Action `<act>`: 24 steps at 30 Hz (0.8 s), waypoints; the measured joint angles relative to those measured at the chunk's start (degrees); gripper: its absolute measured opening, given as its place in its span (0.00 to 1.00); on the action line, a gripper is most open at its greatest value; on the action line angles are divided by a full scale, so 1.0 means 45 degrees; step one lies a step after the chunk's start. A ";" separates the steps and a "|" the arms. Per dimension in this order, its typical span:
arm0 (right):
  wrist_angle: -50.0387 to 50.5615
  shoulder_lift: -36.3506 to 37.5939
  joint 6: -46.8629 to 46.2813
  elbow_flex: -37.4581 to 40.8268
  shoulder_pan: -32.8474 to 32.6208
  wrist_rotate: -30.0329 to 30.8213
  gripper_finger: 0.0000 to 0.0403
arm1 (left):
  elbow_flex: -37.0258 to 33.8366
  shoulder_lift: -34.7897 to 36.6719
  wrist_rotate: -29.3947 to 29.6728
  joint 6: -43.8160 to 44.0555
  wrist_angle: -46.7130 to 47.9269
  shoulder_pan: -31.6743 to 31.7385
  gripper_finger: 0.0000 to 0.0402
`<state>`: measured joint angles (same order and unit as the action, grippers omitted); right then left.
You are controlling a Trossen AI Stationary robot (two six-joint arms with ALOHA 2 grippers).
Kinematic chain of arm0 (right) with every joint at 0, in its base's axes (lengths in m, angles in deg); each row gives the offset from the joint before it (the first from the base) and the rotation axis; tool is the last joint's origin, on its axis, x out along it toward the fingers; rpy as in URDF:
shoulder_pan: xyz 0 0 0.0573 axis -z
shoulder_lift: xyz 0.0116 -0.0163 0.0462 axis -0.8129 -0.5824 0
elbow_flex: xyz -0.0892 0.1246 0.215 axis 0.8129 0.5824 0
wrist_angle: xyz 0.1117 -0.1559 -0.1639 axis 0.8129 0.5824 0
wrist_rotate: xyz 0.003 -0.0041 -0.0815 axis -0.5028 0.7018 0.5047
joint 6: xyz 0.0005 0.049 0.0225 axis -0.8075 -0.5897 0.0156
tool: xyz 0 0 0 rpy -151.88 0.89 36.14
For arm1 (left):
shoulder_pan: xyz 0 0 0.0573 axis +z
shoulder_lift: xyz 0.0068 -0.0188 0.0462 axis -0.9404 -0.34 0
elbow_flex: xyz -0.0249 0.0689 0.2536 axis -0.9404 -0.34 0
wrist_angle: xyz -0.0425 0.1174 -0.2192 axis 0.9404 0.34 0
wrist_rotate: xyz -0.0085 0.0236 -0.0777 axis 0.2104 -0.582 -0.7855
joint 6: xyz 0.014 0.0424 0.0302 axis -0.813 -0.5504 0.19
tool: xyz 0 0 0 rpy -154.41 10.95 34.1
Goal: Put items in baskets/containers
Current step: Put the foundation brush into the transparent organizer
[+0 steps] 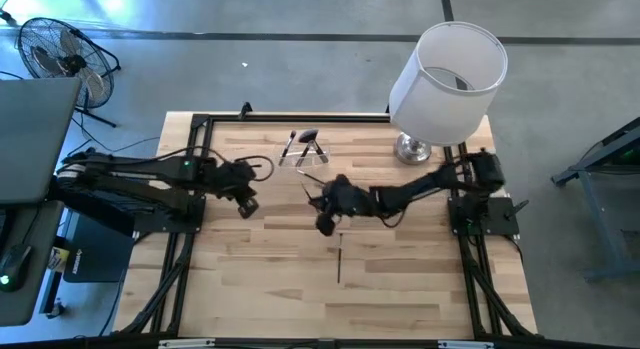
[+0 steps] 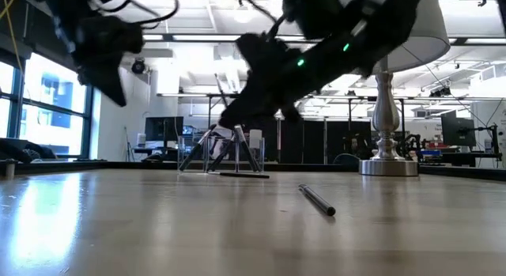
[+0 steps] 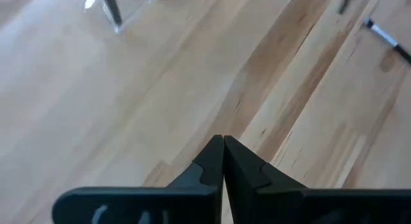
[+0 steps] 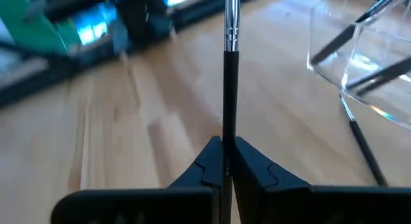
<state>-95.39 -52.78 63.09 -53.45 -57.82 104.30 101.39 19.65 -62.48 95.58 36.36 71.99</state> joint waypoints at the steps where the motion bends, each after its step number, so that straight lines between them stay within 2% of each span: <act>1: -0.0784 -0.0358 -0.0206 -0.0006 0.0202 -0.0150 0.02 | -0.0444 0.0377 -0.0072 0.0018 -0.0179 0.0000 0.01; 6: -0.2990 -0.2251 -0.0115 -0.1352 0.1012 -0.0551 0.02 | -0.2185 0.1687 -0.0631 0.0025 -0.1646 0.0000 0.00; 9: -0.3037 -0.3271 0.0895 -0.2977 0.1392 -0.0972 0.02 | -0.2815 0.2044 -0.0626 0.0025 -0.1791 0.0006 0.00; 13: -0.2863 -0.4386 0.2029 -0.5132 0.1913 -0.0638 0.02 | -0.3221 0.2047 -0.0744 0.0007 -0.1875 0.0003 0.00; 19: -0.1972 -0.4828 0.2779 -0.6781 0.2733 0.1151 0.02 | -0.3561 0.1985 -0.1034 -0.0368 -0.1891 0.0000 0.00; 24: -0.1924 -0.4828 0.2875 -0.6989 0.3601 0.0807 0.02 | -0.3649 0.1993 -0.1053 -0.0674 -0.1853 0.0000 0.00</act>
<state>-104.05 -74.51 76.03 -84.91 -41.62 107.93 84.97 28.62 -67.22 92.55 28.02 71.99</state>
